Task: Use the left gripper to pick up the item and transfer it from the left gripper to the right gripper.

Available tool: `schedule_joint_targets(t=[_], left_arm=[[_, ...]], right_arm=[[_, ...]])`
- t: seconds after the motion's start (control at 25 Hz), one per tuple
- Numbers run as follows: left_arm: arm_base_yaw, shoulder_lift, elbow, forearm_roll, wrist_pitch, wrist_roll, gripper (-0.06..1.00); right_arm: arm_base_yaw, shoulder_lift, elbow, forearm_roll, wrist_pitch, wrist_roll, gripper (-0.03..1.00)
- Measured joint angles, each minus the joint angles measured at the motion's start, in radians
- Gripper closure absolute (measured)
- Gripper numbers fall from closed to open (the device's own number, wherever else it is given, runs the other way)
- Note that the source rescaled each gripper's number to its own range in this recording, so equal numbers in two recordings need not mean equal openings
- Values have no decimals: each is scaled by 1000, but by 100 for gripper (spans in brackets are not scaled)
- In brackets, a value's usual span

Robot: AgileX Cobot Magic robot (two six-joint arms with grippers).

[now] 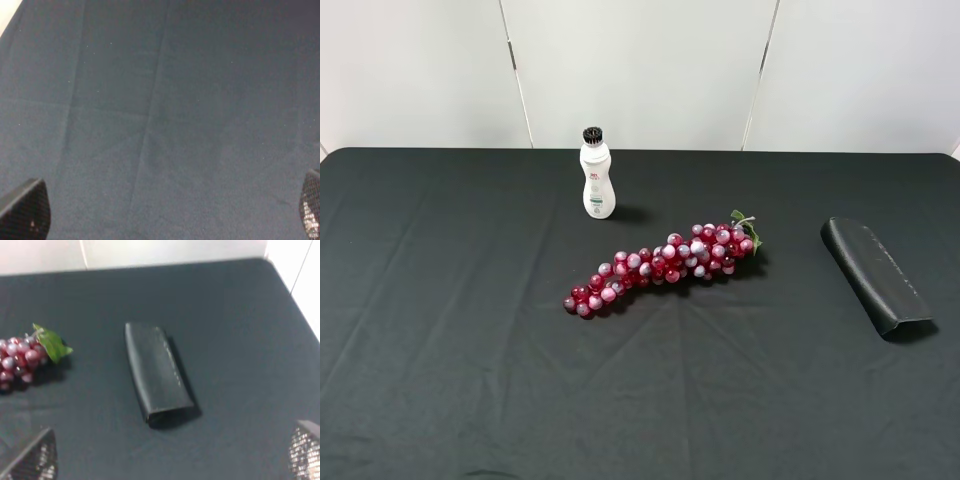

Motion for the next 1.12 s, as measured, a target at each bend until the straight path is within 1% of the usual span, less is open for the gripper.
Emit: schedule_joint_targets(t=[0.2,0.4,1.12], left_arm=[[0,0,0,0,0,0,-5],[0,0,0,0,0,0,-5],[0,0,0,0,0,0,-5]], right_arm=[[0,0,92,-2,-109,9,-3],[0,0,149,16,-152,9,-3],[0,0,150,27,-158,9,-3]])
